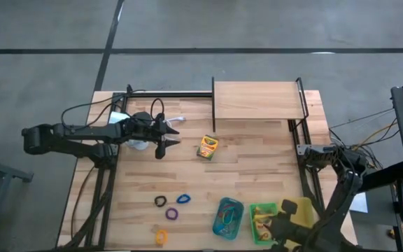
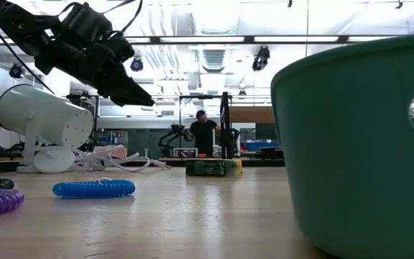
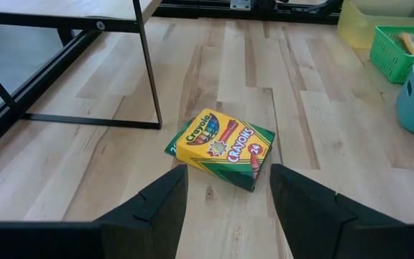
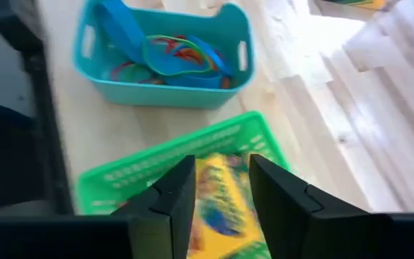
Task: Pick & Place Office Desk Supplies
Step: Put the crayon box into the green bin
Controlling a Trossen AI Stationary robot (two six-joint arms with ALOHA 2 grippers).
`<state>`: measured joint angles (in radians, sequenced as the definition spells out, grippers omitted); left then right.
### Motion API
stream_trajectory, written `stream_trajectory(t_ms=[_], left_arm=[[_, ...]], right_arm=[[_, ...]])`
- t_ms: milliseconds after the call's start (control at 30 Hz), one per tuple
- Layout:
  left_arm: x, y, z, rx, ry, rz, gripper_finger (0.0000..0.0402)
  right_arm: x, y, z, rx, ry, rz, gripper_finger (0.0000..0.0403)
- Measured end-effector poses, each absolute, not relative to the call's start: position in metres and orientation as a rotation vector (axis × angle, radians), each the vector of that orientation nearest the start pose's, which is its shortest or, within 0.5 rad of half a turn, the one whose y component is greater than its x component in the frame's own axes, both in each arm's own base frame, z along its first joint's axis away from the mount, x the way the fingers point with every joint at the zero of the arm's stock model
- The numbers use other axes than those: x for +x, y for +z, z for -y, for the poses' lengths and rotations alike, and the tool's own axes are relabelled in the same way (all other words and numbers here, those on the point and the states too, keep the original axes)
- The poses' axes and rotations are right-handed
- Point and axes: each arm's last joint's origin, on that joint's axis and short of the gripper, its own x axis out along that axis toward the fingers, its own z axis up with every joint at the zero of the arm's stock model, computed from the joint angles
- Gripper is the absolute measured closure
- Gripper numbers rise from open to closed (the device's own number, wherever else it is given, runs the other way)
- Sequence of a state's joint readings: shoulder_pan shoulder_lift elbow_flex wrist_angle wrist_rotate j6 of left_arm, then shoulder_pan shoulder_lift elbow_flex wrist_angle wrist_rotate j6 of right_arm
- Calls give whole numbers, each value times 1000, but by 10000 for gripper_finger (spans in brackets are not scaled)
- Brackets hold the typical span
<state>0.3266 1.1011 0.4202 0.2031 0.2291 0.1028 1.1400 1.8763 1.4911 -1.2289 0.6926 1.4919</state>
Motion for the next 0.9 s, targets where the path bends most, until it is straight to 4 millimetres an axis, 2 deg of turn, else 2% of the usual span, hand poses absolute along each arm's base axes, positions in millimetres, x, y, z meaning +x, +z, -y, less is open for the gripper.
stream_trajectory(t_ms=[200,533,733,900], left_arm=[[205,187,-62,-30,72,-464,199],[205,187,-62,-30,72,-464,199],[205,187,-62,-30,72,-464,199],[205,187,-62,-30,72,-464,199]], right_arm=[[159,219,-300,32,-407,-882,261],[160,220,-300,41,-417,-815,259],[160,234,-294,165,-465,-656,258],[160,248,-280,255,-536,-609,267]])
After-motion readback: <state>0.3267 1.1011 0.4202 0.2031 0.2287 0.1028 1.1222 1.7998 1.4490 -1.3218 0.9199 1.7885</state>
